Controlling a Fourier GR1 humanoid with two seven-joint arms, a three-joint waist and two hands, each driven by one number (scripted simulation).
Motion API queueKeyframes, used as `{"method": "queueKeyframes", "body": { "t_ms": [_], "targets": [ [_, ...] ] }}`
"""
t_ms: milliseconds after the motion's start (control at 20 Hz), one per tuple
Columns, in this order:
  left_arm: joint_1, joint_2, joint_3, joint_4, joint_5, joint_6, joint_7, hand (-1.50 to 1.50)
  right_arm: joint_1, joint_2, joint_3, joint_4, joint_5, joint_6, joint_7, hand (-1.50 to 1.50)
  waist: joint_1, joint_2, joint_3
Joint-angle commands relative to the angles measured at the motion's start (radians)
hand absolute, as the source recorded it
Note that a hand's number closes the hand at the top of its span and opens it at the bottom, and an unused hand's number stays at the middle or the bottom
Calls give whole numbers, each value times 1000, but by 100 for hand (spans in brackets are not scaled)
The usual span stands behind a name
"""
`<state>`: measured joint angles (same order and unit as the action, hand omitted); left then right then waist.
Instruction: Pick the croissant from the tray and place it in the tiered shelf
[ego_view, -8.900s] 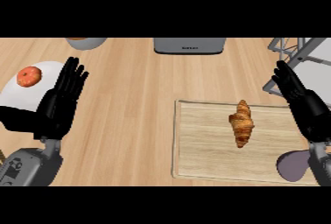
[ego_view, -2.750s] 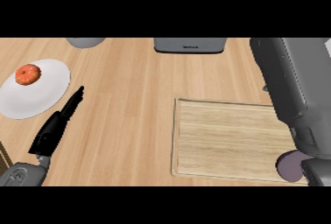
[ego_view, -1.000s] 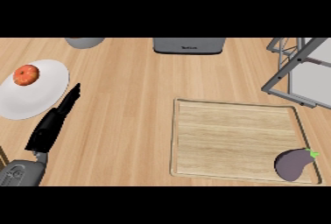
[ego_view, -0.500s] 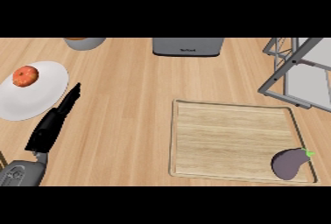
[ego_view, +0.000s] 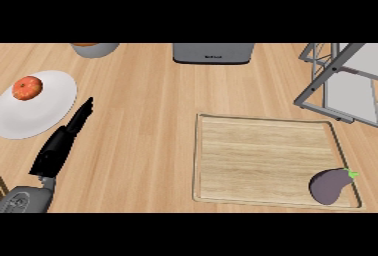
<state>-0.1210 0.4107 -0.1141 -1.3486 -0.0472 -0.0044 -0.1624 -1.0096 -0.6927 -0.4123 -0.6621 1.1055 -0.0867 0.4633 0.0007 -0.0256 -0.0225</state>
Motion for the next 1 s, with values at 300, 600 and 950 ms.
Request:
{"method": "queueKeyframes", "body": {
  "t_ms": [300, 600, 950],
  "targets": [
    [-11, 52, 47, -37, 18, -46, 43, 0, 57, 28, -147, -155, -175, -264, -158, -150, 3, 23, 24],
    [33, 38, 66, -31, 19, -40, 17, 0, 140, -26, -215, -382, -220, -208, 29, -150, -24, 12, 22],
    [43, 6, 68, 9, -8, -9, -9, 0, 378, -79, -342, -667, -388, 96, 141, -150, -60, 7, 21]
  ]
}}
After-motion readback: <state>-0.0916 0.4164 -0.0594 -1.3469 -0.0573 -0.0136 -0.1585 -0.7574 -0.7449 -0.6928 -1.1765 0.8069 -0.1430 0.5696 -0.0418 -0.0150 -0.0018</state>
